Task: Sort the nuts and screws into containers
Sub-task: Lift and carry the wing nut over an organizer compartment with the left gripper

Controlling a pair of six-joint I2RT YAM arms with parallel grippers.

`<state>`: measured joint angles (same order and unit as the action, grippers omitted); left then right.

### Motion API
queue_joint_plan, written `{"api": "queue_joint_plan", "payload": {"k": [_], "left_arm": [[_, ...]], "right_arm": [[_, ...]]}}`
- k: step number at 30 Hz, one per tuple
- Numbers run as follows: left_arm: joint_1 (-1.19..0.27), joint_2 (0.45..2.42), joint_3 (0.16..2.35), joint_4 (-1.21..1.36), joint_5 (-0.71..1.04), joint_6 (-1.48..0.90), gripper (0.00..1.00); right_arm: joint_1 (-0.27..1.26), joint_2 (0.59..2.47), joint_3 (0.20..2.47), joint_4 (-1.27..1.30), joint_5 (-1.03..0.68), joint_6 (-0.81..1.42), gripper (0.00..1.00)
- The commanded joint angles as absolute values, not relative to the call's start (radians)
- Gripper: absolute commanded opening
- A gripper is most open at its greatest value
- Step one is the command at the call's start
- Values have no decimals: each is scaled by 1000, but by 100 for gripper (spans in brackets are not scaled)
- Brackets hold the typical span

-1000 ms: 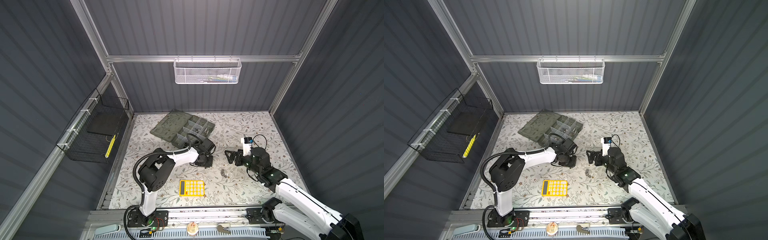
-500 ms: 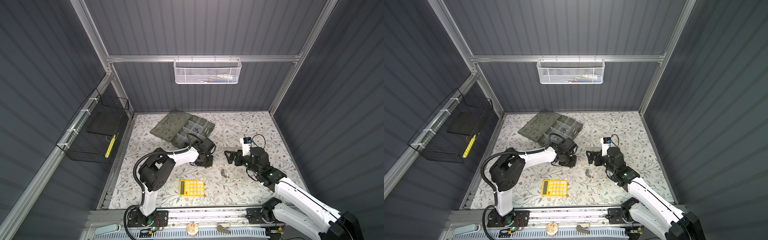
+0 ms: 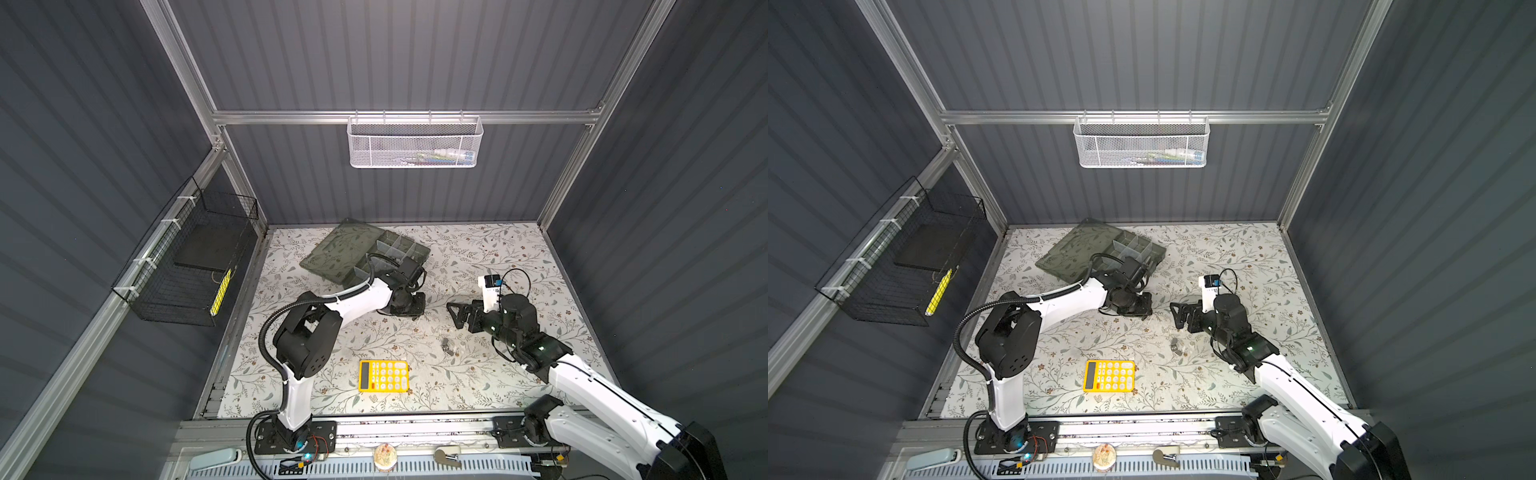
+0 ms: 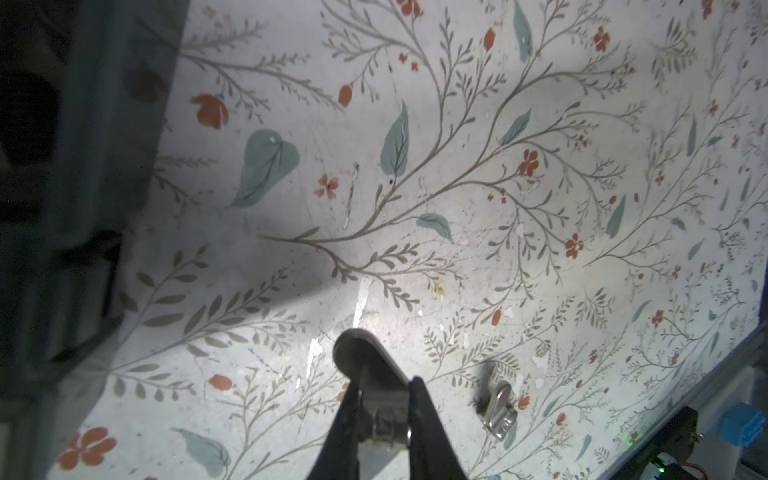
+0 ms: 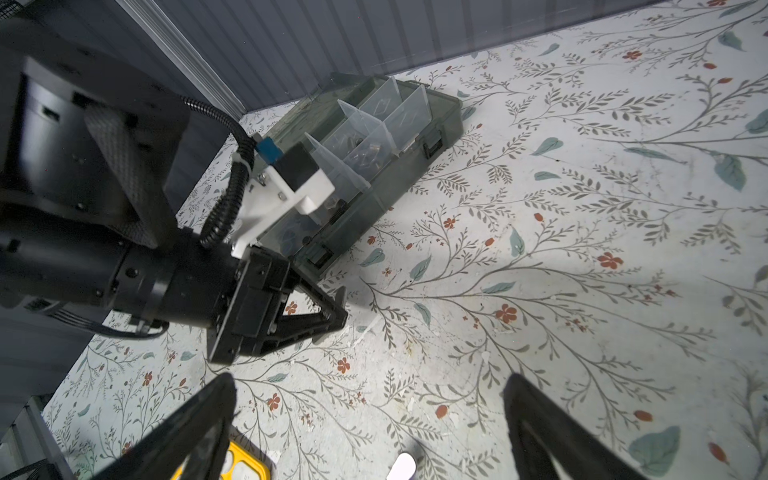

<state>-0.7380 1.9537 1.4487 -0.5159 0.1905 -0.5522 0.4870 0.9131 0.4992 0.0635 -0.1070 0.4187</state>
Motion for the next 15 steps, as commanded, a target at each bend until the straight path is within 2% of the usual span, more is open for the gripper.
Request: {"api": "queue_joint_plan", "payload": {"k": [1,7,15], "left_arm": [[-696,1940,1506,-564,234,-520,11],[-614,1950,1592,-587,275,-513,11],[-509,2021,1726,-576,312,-522,11]], "right_arm": [[495,934,491,101,-118,410,99],[502,1015,550,96,-139,434,99],[506,1177,738,25,-147,461,99]]}}
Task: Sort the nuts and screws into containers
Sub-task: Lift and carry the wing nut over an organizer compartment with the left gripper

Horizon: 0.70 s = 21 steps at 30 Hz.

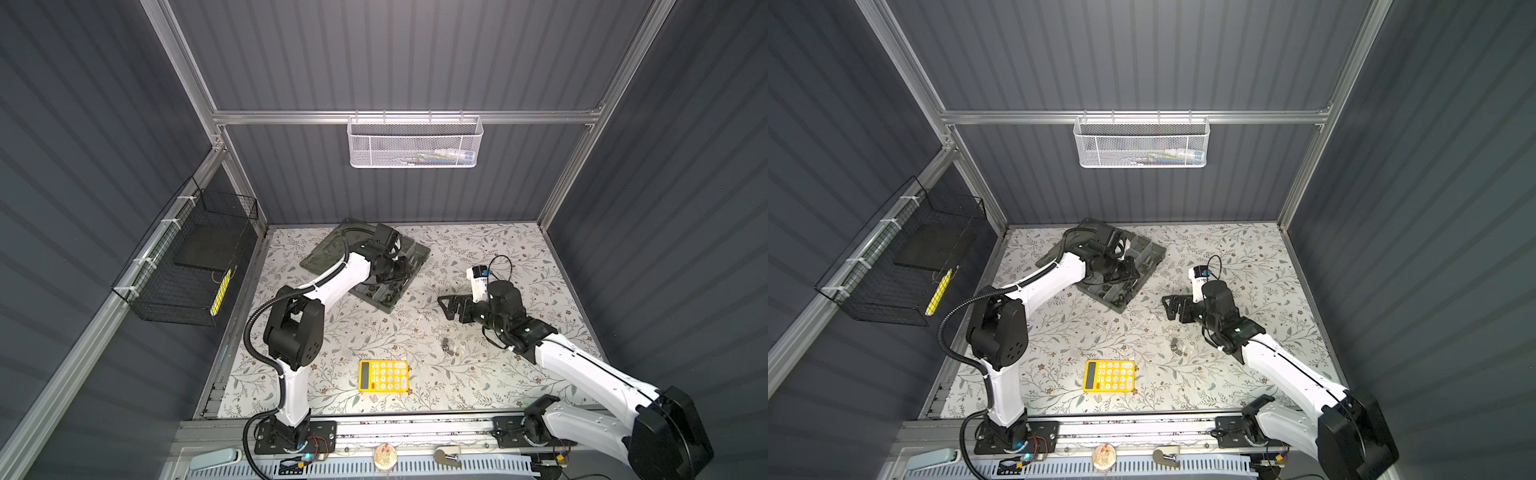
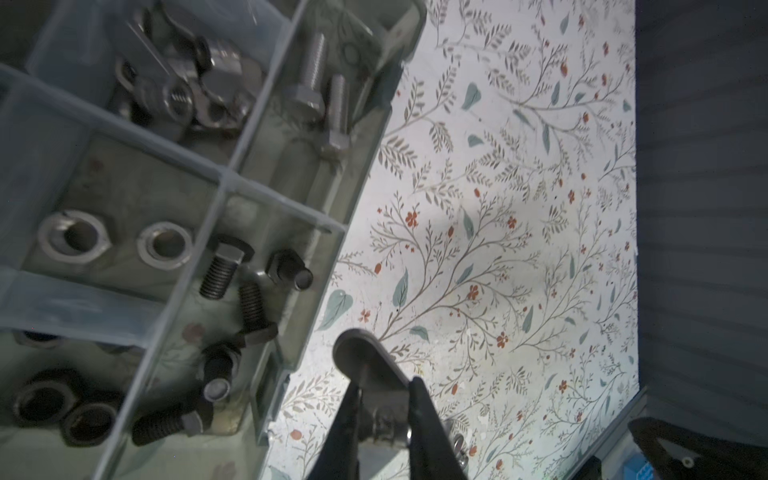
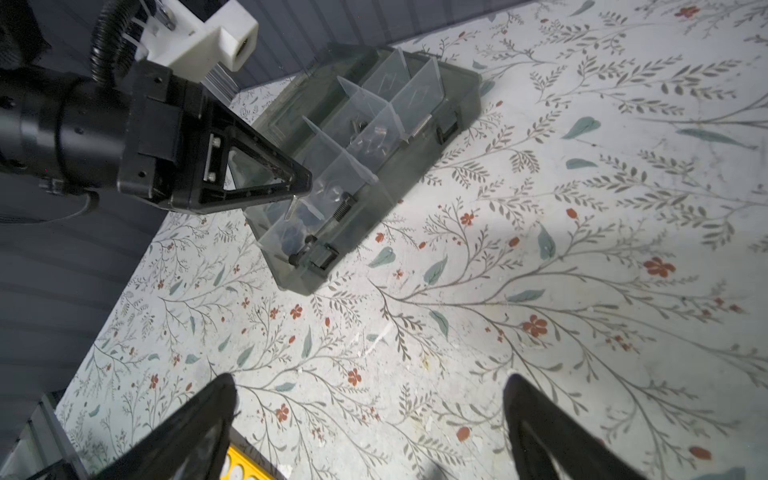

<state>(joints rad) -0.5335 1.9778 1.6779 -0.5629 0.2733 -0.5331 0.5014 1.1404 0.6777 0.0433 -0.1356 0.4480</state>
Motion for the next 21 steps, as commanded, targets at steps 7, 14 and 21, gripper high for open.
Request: {"api": "queue_joint_plan", "payload": {"k": [7,14,21], "left_arm": [[-450,2118,1841,-557,292,-533,11],[-418,2219,1907,-501,239,-551,10],[-405,2337,2030,-522,214,-547,9]], "right_arm": [[512,1327,872,27,-155,441,99],[516,1452,922,68,-174,426,99],[518,1509,899,124,-214,446,99]]}}
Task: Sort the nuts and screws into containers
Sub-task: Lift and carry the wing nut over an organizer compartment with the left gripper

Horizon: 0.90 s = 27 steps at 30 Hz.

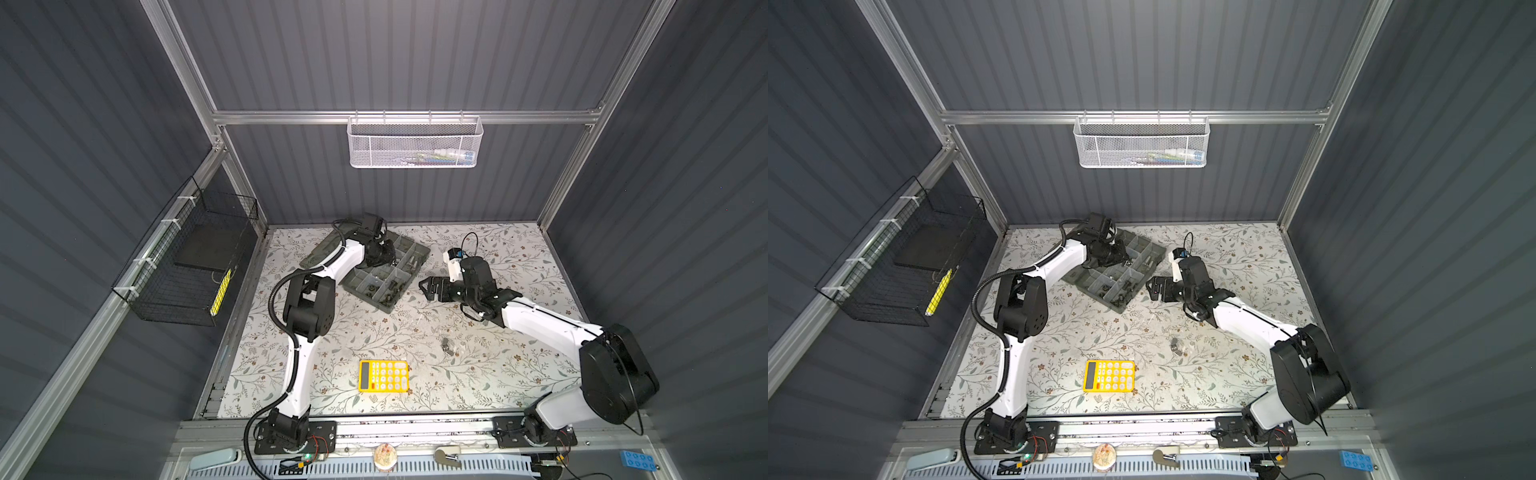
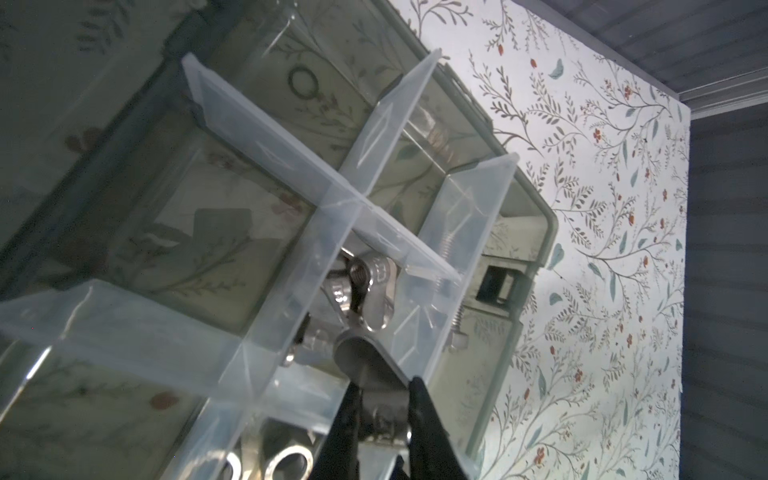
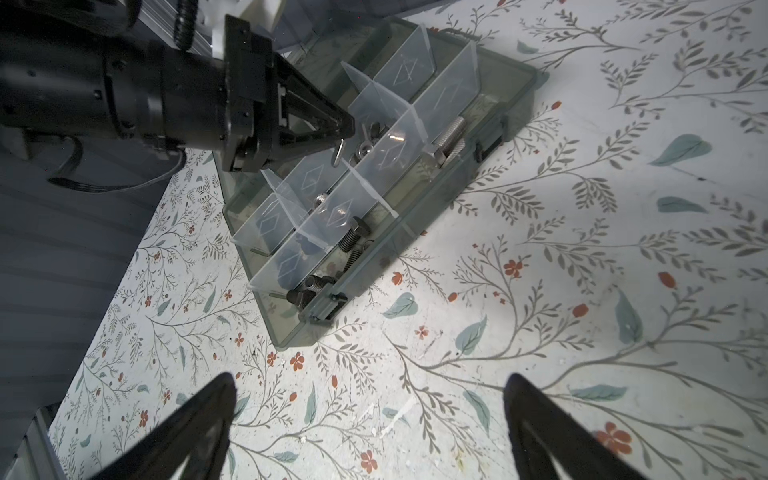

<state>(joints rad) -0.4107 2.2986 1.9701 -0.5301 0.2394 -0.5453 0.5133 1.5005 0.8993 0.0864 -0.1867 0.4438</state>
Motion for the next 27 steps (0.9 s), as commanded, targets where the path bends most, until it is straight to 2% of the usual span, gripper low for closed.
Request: {"api": "queue_joint_plan", "payload": {"k": [1,9,17,27], "left_arm": [[-405,2353,2047,-528,210,-547,9],[-405,2406,2058,-506,214,-564,13],[-405,2431,2065,-501,214,-568,21],[-405,2369,2070,-547,189,-539,39]], "right_arm": [[517,1511,902,117,-222,445,99],[518,1504,887,120,-212,447,99],[518,1514,888,124,-216,451,99],[518,1505,886,122,-218,451,99]]}}
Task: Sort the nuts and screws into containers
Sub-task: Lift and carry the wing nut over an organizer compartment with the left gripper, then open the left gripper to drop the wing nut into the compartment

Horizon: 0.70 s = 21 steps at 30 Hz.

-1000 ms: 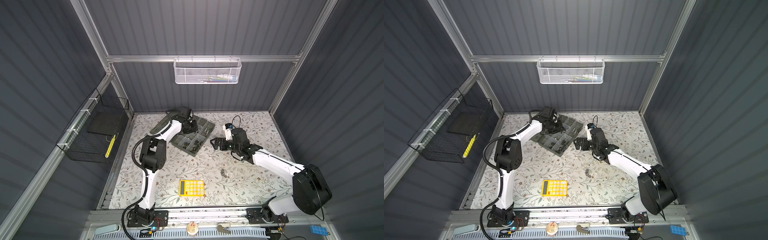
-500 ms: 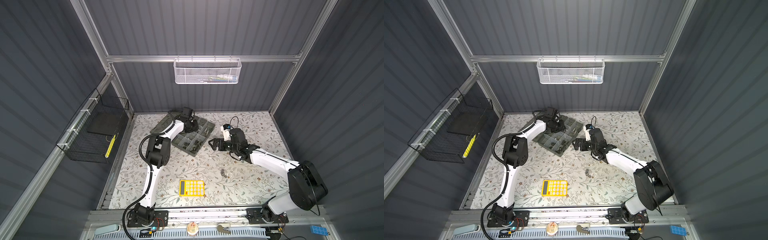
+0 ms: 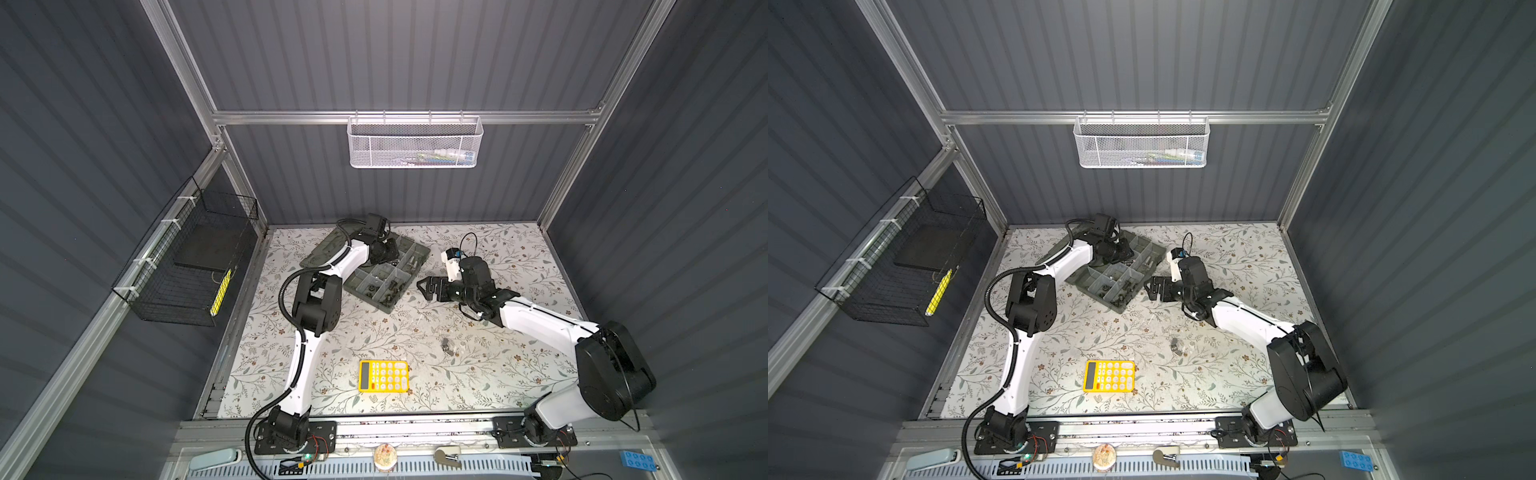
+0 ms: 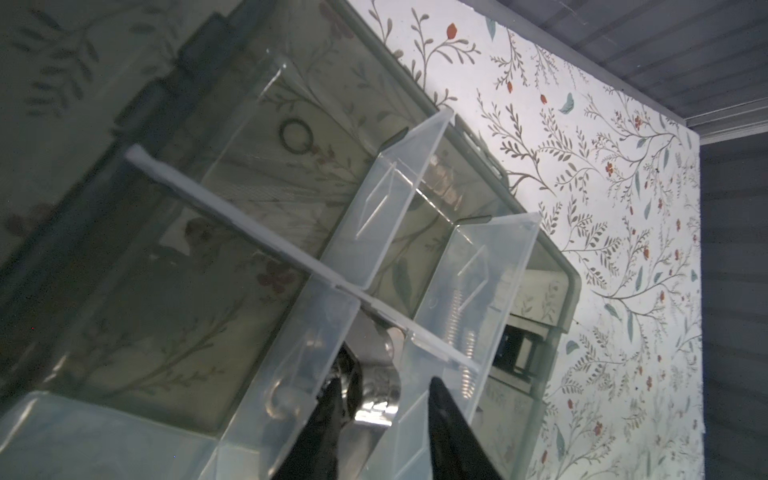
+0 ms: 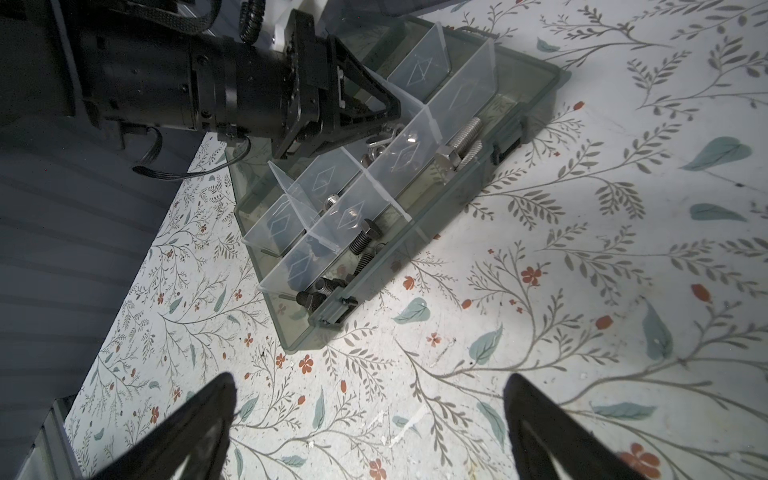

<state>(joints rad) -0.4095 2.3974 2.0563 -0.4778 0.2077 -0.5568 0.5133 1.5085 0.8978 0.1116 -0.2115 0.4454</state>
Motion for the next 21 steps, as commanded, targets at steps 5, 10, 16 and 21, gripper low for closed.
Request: {"api": "queue_joint_plan", "payload": {"k": [5,10,16,21], "left_arm": [[-407,2293,2034,-536,192,-538,54],[-423,2192,1990,-530,202,-521,79],[-481,2025,1849,-510,178,-489,100],[-525,1844,1624,-436,168,-493,100]], "right_arm": [[518,1486,879,117,-203,444,99],[518,1469,871,104,-172,431,99],[517,1418,867,53,-103,396,99],[518,1405,916,-101,-38,380,99]]}}
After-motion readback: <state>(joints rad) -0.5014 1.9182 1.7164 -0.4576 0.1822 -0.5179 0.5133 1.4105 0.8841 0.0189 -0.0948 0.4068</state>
